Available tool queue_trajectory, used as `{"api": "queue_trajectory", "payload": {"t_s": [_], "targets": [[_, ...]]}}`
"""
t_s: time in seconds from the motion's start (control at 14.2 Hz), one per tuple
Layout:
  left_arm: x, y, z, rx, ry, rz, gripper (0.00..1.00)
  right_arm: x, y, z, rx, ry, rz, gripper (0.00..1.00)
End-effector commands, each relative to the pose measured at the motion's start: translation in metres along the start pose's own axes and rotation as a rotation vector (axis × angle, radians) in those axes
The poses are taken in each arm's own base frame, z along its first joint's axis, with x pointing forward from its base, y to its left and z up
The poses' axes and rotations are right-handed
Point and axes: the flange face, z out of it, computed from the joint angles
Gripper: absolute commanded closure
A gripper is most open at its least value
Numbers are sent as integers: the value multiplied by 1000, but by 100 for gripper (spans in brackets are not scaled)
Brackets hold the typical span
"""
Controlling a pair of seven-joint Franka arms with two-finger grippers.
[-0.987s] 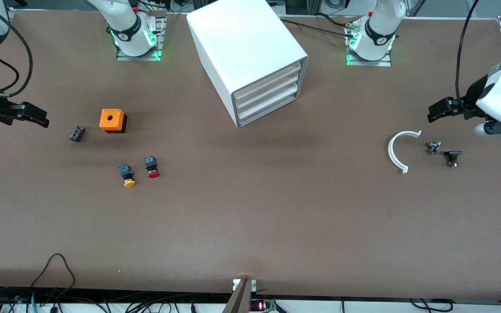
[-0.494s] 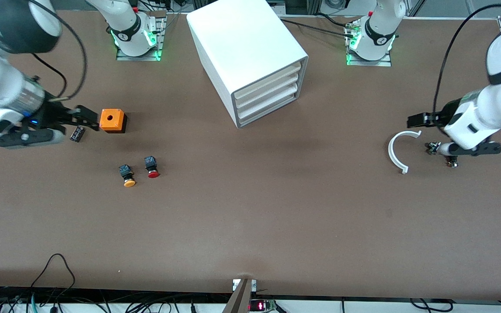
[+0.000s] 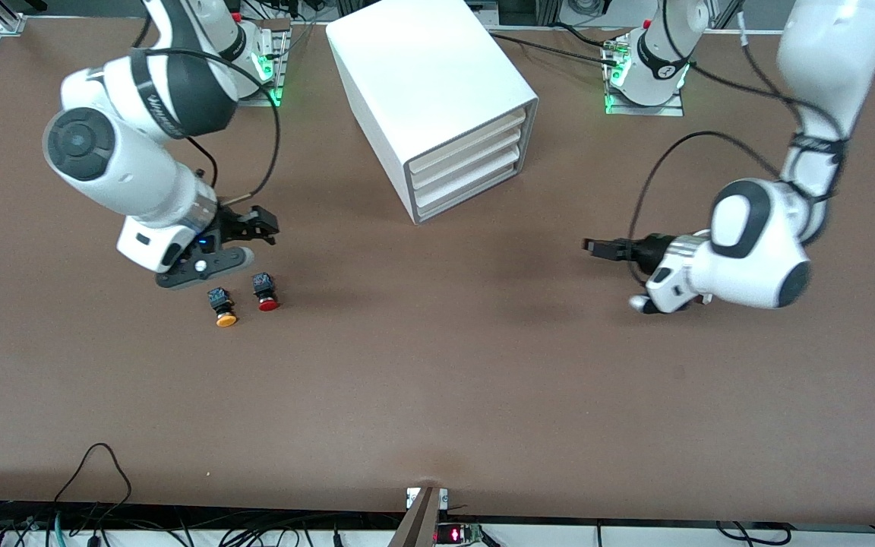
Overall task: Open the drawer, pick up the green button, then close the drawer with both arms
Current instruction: 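Pull the cabinet drawer open with the left gripper while the right gripper approaches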
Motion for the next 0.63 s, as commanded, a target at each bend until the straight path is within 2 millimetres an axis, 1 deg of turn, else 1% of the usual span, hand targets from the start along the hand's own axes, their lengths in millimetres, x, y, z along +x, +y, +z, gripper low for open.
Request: {"api": "queue_trajectory", "payload": {"t_s": [0.0, 0.07, 0.21, 0.28, 0.35, 0.42, 0.49, 0.56], "targets": [[-8, 4, 82, -148, -100, 73, 0, 11, -38, 8, -41, 48, -69, 0], [-13, 10, 104, -173, -127, 96, 0, 14, -51, 10, -62, 65, -102, 0], [-26, 19, 131, -175, -169, 170, 0, 21, -70, 17, -69, 73, -135, 0], [-35, 31, 146, -186, -190, 254, 0, 26, -76, 15, -67, 81, -144, 0], [-40, 33, 156, -208, -197, 282, 0, 28, -85, 17, -67, 84, -158, 0], [-47, 34, 170, -228, -200, 274, 0, 29, -91, 19, -67, 83, -161, 0], [-53, 34, 179, -218, -195, 267, 0, 29, -92, 20, -66, 82, -137, 0], [-61, 37, 192, -191, -197, 272, 0, 29, -92, 21, -66, 81, -125, 0]]}}
